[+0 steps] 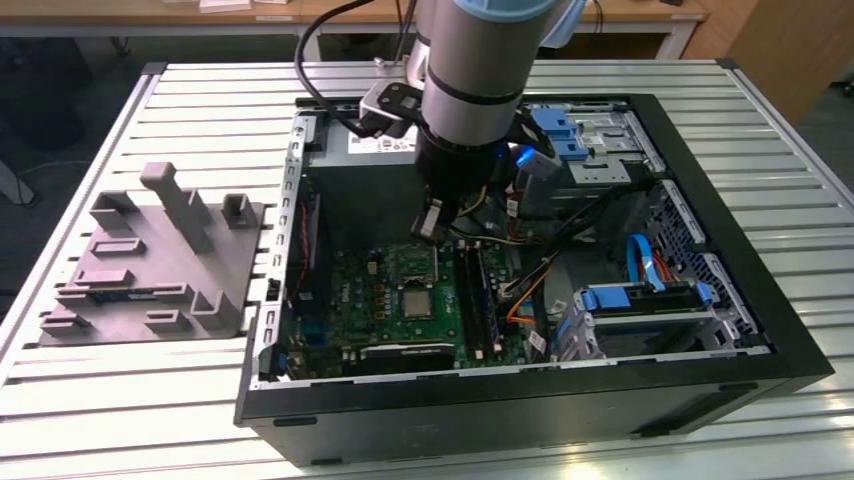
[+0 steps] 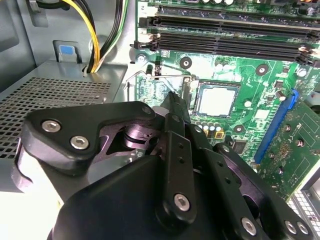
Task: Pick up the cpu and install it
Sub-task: 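Close the cpu cover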
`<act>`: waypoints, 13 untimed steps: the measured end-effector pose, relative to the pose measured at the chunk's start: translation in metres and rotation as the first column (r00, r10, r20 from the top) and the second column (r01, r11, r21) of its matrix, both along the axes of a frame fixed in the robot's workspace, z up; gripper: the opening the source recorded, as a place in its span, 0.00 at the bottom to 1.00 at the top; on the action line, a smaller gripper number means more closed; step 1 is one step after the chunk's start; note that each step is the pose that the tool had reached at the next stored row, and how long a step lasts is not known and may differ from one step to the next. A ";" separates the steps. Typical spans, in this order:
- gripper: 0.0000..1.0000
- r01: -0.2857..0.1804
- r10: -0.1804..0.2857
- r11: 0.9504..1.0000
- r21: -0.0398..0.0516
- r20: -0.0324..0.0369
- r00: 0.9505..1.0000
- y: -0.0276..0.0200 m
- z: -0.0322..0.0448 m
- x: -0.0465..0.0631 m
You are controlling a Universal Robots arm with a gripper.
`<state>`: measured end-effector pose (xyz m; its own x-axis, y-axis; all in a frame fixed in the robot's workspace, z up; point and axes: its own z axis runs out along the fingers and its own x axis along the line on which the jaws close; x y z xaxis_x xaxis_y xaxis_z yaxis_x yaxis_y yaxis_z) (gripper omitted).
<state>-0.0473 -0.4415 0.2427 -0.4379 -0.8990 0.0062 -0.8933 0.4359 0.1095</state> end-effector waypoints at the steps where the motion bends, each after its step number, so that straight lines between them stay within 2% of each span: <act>1: 0.11 0.000 0.000 1.000 0.000 0.000 1.000 -0.0003 0.0000 0.000; 9: 0.11 0.000 0.000 1.000 -0.002 0.000 1.000 -0.0064 0.0000 0.000; 13: 0.11 0.000 0.000 1.000 -0.002 0.000 1.000 -0.0114 -0.0001 0.000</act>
<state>-0.0473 -0.4530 0.2427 -0.4379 -0.8990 0.0082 -0.8933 0.4362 0.1086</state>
